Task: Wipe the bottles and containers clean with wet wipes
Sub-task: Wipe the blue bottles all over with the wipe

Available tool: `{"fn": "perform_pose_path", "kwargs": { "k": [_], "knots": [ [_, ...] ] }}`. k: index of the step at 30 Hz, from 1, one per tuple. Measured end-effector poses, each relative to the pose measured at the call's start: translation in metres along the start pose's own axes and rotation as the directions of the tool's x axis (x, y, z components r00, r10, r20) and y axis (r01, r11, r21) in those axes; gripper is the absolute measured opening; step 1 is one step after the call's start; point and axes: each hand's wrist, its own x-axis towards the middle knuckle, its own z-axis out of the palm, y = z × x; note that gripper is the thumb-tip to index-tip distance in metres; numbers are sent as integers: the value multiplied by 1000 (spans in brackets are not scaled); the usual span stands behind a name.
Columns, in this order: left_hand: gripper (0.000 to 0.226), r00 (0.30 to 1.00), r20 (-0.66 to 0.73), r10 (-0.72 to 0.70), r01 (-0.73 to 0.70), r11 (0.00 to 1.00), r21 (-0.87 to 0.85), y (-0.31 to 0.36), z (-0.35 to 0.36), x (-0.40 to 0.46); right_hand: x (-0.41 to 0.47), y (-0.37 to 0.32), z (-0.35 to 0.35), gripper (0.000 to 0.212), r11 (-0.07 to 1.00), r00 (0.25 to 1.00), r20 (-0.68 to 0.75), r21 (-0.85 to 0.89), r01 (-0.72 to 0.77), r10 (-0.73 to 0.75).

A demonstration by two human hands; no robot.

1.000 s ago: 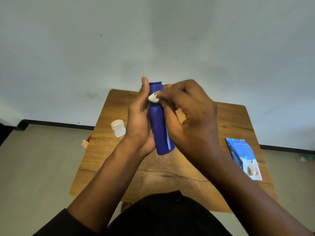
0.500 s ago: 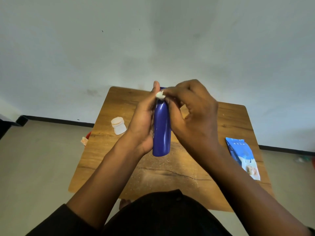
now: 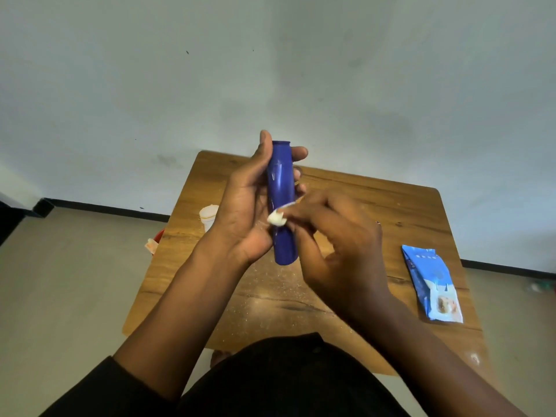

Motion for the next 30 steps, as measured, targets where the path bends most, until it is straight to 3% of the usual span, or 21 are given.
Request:
{"fn": "perform_pose_path", "kwargs": {
  "k": [5, 9, 12, 17, 21, 25, 30],
  "knots": [
    [40, 991, 98, -95, 104, 991, -85, -8, 7, -3, 46, 6, -14, 16, 998, 981, -184, -1, -55, 54],
    [43, 992, 55, -116, 121, 988, -94, -6, 3, -3, 36, 5, -14, 16, 999, 993, -114, 4, -32, 32],
    [51, 992, -69, -102, 98, 994, -55, -2, -2, -2, 4, 3, -9, 18, 1000, 1000, -7, 15, 12, -12],
    [43, 979, -202, -35, 47, 997, 56, 0, -1, -4, -34, 6, -1, 25, 1000, 996, 92, -23, 20, -18],
    [39, 985, -161, -67, 81, 993, 82, -5, 5, -4, -19, 16, -5, 21, 997, 1000, 24, -74, 10, -8],
    [50, 988, -118, -104, 123, 979, 163, -16, 9, -3, 14, 25, -8, 20, 993, 994, -105, -119, -25, 13],
    [50, 991, -115, -74, 92, 982, 165, -13, 5, -3, 8, 21, -4, 20, 996, 996, -92, -84, -16, 9]
  ]
}}
